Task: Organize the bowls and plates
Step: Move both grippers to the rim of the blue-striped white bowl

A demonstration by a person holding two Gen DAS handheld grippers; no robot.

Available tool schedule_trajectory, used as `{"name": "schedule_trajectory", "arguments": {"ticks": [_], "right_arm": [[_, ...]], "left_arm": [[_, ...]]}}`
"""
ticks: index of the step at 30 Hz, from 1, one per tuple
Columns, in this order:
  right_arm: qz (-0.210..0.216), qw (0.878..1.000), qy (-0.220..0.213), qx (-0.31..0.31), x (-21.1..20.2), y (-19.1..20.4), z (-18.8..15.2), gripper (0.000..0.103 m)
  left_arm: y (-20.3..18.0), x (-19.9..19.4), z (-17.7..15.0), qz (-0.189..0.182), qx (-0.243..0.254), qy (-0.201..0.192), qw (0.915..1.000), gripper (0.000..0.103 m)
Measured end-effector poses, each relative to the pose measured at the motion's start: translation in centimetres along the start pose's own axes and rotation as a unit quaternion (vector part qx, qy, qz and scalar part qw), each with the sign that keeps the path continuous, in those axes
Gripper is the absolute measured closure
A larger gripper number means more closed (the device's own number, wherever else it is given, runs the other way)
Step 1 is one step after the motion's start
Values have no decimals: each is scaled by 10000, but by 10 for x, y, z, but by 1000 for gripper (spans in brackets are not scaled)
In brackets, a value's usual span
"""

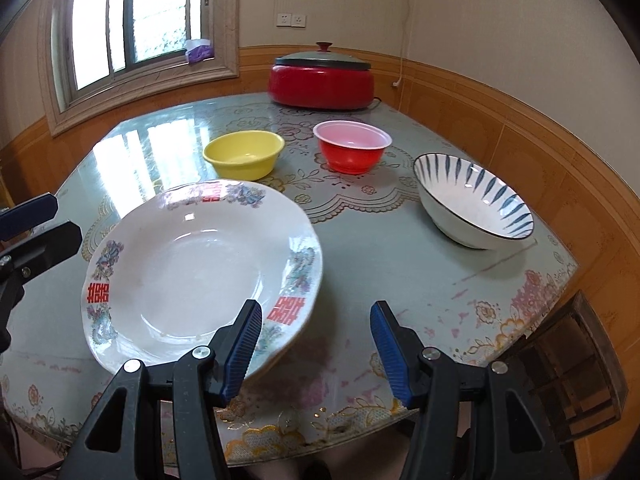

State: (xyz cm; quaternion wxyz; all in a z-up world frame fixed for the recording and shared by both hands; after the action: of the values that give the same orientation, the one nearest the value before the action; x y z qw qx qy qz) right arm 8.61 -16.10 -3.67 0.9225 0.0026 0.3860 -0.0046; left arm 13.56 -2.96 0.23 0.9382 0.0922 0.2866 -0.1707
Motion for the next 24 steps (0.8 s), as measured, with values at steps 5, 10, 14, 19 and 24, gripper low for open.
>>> {"name": "schedule_trajectory", "arguments": {"ticks": [5, 10, 14, 19, 24], "right_arm": [[-136, 9997, -68, 210, -11, -14, -1, 45], [-360, 9984, -94, 433, -22, -33, -3, 45], [-512, 9965, -72, 652, -32, -49, -9, 45], [-682, 9939, -99, 858, -38, -75, -10, 45], [-694, 9922, -204, 1012, -36, -106, 0, 45]], "left_arm": [[-18, 1, 6, -194, 237, -43, 9995, 43], [-38, 3, 10, -462, 438, -57, 9980, 40], [-53, 8, 13, -687, 497, -7, 9964, 40], [-70, 19, 19, -820, 516, 113, 9952, 39], [-88, 32, 28, -677, 610, 175, 9957, 38]]}}
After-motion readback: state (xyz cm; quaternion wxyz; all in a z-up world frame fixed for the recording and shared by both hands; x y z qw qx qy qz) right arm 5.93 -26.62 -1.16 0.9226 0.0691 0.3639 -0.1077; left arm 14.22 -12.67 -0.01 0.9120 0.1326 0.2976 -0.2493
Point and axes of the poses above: each gripper's, at about its wrist camera, not at the fingertips, and x roughly the way its jaws point, y to its left, z to its top, the point moved 4 cm from there along x, roughly the way its jaws point, and after that the axes turned 6 degrees about z, right-handed, at the moved point
